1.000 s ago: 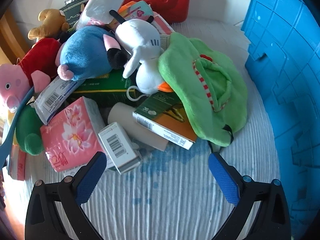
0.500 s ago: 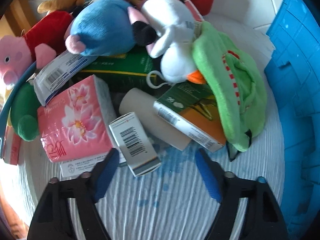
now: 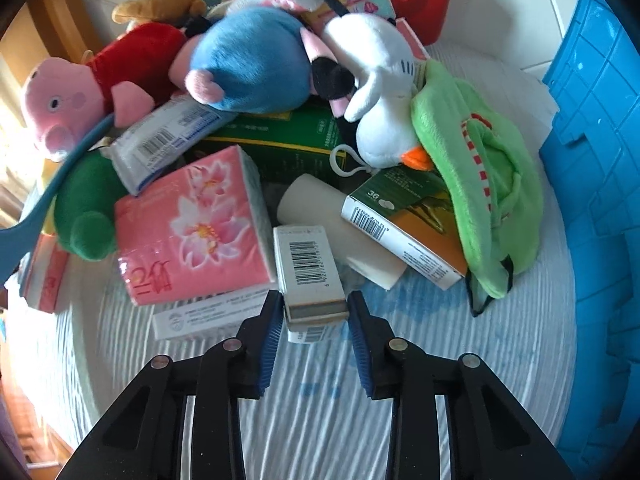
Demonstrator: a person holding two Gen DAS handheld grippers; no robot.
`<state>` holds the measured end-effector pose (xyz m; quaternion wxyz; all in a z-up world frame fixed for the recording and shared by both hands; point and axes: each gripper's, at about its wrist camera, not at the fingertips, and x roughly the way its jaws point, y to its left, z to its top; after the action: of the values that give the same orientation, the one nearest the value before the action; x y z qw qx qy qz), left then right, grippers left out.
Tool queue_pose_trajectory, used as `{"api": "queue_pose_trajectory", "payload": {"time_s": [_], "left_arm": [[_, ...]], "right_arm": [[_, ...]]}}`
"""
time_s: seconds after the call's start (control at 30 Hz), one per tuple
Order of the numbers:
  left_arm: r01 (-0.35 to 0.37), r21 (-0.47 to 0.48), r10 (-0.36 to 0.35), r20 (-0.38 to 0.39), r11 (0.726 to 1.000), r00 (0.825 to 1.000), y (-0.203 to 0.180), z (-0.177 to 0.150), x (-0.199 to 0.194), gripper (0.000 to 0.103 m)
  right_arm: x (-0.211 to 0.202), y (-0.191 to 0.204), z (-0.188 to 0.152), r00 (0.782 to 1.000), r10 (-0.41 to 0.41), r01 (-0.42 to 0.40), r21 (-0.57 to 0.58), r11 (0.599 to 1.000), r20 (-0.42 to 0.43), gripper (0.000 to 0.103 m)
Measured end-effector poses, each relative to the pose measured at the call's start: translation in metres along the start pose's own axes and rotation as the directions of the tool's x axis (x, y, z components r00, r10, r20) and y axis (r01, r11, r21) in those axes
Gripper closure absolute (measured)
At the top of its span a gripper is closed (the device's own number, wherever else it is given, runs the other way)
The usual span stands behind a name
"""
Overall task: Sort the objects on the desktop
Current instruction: 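Grasp the clear box of floss picks with the left tool while the right tool grasps the small white box, then lift and carry the floss pick box and white box over the blue bin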
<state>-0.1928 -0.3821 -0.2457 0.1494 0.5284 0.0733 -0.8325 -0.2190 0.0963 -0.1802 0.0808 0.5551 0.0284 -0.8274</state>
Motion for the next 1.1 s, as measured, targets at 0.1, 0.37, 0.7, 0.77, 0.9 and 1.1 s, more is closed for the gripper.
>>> {"api": "queue_pose_trajectory", "payload": {"time_s": [0.1,0.37,0.7,0.77,0.9,1.1], "left_arm": [[0.000,0.010,0.000,-0.018,1.000,1.000,0.002,0.001,0.003,0.039],[-0.010,0.051,0.017,-0.131,0.999,0.991,0.002,-0.026,0.034,0.039],[-0.012,0.050,0.018,-0.129,0.999,0.991,-0.001,-0.011,0.044,0.044],[-0.014,0.048,0.020,-0.112,0.999,0.994,-0.003,-0.013,0.038,0.044],[-0.082,0.057,0.083,-0.018,0.995,0.996,-0.005,-0.022,0.008,0.044],[-0.095,0.055,0.086,0.153,0.994,0.985,-0.024,-0.025,-0.060,0.044]], "right_arm": [[-0.006,0.001,-0.004,1.000,0.012,-0.012,-0.008,1.000,0.000,0.071],[0.010,0.003,-0.023,0.997,0.016,-0.017,-0.018,1.000,-0.077,0.070],[0.024,0.013,-0.012,0.996,0.014,-0.017,-0.032,0.999,-0.092,0.070],[0.021,0.016,-0.013,0.996,0.009,-0.013,-0.048,0.999,-0.094,0.071],[0.001,0.018,-0.016,0.998,0.004,-0.007,-0.059,0.998,-0.057,0.071],[-0.051,0.015,-0.017,0.999,0.017,-0.014,-0.055,0.998,0.049,0.071]]}}
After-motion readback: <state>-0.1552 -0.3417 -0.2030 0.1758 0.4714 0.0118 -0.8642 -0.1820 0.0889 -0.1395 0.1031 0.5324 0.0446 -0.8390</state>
